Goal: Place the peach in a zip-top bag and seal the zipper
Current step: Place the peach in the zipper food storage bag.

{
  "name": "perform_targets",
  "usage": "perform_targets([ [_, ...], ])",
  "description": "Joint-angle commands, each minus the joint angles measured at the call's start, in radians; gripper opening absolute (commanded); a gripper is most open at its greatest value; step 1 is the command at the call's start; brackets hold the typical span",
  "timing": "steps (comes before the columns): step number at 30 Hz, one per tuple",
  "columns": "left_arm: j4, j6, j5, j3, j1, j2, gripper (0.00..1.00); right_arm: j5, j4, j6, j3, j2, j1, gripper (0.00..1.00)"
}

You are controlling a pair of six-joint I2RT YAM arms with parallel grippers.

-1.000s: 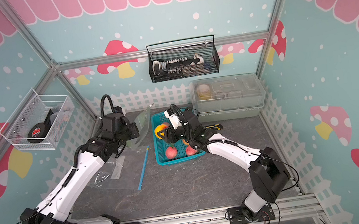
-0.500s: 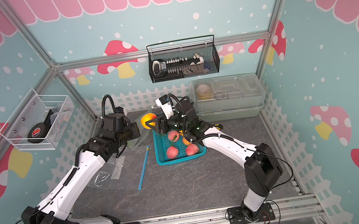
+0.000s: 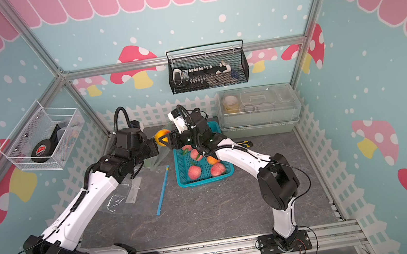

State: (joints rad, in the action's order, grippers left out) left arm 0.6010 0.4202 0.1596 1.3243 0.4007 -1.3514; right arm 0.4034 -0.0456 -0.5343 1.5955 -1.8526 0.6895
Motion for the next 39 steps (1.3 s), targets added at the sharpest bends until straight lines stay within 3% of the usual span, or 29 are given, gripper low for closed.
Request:
perform_targets([
  [1,-0.011,0.019,-0.011,0.024,0.004,0.035,0.00,-0.099,0.138,0.065,0.068,-0.035,0.016,0.65],
  [9,-0.033,0.025,-0.028,0.016,0.004,0.046,0.00,-0.222,0.314,0.129,0.190,-0.106,0.044,0.65],
  [24,-0.035,0.024,-0.026,0.009,0.004,0.034,0.00,-0.194,0.336,0.153,0.236,-0.113,0.052,0.77],
  [33,-0.034,0.022,-0.008,-0.005,0.004,0.040,0.00,-0.178,0.210,0.164,0.115,0.005,0.052,0.82],
  [39,-0.035,0.020,0.001,-0.011,0.004,0.050,0.00,-0.357,0.131,0.174,-0.034,0.133,0.051,0.81],
])
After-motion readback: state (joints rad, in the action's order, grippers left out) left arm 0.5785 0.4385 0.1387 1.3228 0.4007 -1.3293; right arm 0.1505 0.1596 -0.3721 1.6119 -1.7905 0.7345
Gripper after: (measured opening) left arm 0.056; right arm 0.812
